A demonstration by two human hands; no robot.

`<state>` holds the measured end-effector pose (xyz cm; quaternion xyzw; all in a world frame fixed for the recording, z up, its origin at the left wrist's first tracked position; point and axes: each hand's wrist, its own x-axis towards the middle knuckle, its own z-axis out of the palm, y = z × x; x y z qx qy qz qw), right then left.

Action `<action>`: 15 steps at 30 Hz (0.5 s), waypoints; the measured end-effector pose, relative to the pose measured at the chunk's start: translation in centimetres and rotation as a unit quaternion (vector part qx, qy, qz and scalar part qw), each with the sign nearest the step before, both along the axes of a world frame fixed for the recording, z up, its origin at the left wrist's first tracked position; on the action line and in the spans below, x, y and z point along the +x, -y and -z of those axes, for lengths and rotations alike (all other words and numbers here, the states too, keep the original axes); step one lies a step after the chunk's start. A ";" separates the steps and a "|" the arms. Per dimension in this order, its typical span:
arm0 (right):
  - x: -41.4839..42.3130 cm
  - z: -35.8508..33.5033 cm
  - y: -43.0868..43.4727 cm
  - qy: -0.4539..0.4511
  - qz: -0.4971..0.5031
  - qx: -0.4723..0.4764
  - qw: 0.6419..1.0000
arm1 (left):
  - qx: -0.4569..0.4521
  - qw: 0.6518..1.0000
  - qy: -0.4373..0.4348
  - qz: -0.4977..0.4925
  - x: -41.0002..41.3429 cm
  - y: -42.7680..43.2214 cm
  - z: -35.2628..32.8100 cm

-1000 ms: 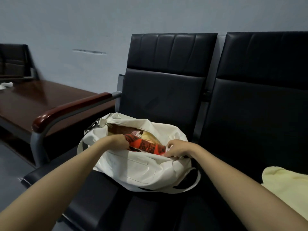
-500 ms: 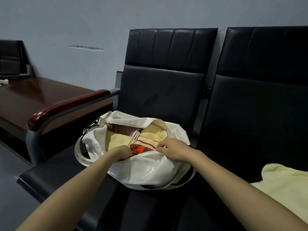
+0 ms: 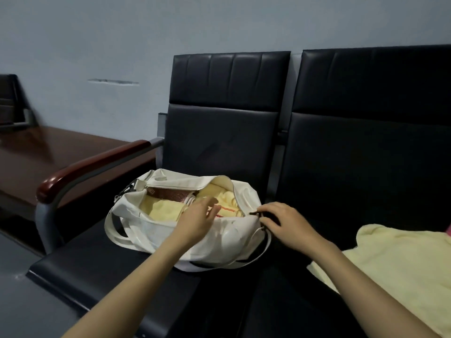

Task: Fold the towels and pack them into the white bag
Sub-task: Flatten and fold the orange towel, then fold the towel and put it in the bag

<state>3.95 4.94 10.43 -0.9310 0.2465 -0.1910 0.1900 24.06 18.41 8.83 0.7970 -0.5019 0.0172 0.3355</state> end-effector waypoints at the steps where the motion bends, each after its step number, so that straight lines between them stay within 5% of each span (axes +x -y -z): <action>1: -2.2 -0.3 0.1 0.003 0.023 -0.006 1.000 | -0.027 1.000 -0.006 0.014 -1.9 0.2 -0.4; 5: -12.7 -1.0 -0.3 0.011 0.141 -0.013 0.990 | -0.043 0.993 -0.027 0.108 -11.0 1.4 -1.1; 15: -34.7 1.7 -1.1 -0.063 0.370 -0.001 0.927 | 0.096 0.954 -0.005 0.285 -31.8 7.3 1.5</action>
